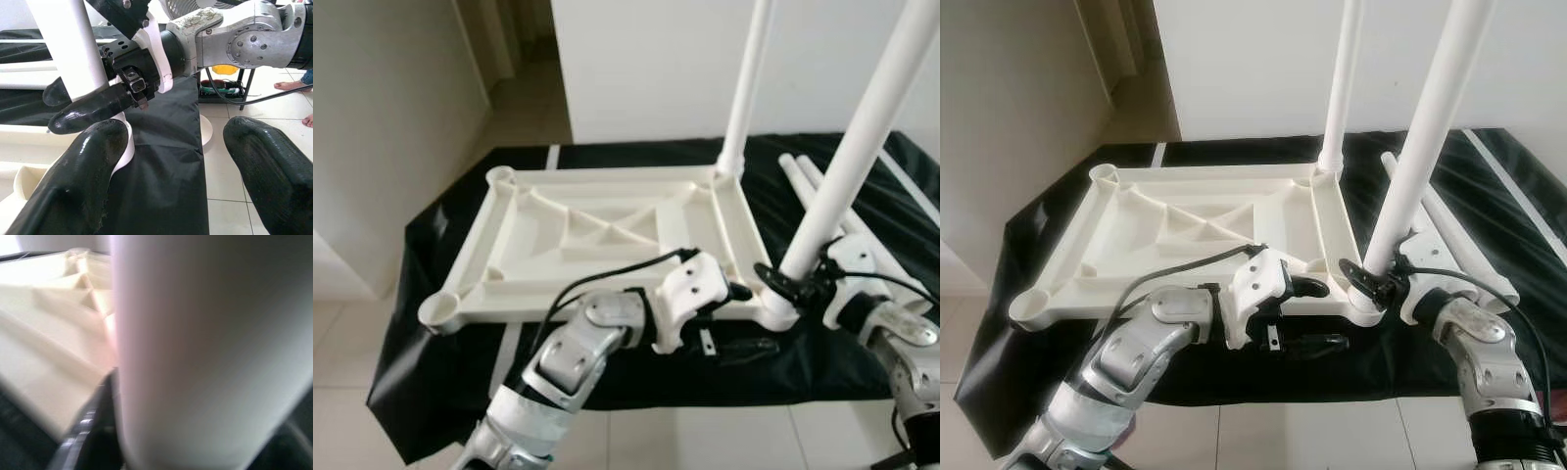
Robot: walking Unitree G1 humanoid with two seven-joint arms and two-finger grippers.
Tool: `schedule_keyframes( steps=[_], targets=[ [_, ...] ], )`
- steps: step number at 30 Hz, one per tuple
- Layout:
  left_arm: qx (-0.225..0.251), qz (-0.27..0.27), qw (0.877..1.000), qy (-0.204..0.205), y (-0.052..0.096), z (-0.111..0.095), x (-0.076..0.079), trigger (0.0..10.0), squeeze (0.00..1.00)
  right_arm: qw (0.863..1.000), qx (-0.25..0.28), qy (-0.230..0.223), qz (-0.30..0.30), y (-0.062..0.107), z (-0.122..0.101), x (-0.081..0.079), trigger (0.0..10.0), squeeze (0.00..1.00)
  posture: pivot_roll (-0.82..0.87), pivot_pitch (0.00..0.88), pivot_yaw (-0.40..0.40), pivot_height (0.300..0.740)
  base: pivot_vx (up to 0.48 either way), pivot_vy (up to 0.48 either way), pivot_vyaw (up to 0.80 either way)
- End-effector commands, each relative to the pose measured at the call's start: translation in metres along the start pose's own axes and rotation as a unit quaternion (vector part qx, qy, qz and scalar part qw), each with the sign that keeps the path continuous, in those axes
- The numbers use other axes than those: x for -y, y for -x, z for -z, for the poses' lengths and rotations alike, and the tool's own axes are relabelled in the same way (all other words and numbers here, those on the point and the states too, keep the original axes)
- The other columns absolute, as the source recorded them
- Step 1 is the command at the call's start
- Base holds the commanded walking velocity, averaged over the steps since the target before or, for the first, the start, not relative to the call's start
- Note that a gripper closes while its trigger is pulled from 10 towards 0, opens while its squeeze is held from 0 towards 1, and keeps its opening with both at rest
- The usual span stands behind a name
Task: Building children table
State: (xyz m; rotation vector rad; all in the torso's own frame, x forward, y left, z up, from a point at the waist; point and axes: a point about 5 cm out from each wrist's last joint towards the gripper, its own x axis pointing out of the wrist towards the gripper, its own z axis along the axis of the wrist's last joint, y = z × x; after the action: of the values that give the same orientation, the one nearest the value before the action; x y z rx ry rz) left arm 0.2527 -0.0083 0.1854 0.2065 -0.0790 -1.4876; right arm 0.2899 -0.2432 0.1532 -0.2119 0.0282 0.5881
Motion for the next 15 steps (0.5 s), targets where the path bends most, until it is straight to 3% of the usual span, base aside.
schedule_keyframes(
  steps=[1,9,14,15],
  targets=[
    [-0.002,-0.021,1.0,-0.001,0.002,0.001,-0.004,10.0,0.0,1.0,-0.012,-0.001,-0.023,-0.001,0.004,-0.002,0.0,0.0,-0.03,0.0,0.029,0.74,0.0,0.0,0.0],
    [-0.001,-0.024,1.0,0.0,0.003,0.001,-0.003,10.0,0.0,0.999,-0.016,-0.024,-0.026,0.006,0.015,-0.007,0.0,0.0,-0.04,0.0,0.028,0.74,0.0,0.0,0.0],
    [0.0,-0.022,1.0,0.001,0.003,0.001,-0.003,10.0,0.0,0.998,-0.013,-0.06,-0.004,0.007,0.022,-0.011,0.0,0.0,-0.04,0.0,0.029,0.74,0.0,0.0,0.0],
    [0.0,-0.022,1.0,0.001,0.003,0.001,-0.003,10.0,0.0,0.998,-0.013,-0.064,-0.001,0.008,0.023,-0.012,10.0,0.0,-0.04,0.0,0.023,0.74,0.0,0.0,0.0]
  ],
)
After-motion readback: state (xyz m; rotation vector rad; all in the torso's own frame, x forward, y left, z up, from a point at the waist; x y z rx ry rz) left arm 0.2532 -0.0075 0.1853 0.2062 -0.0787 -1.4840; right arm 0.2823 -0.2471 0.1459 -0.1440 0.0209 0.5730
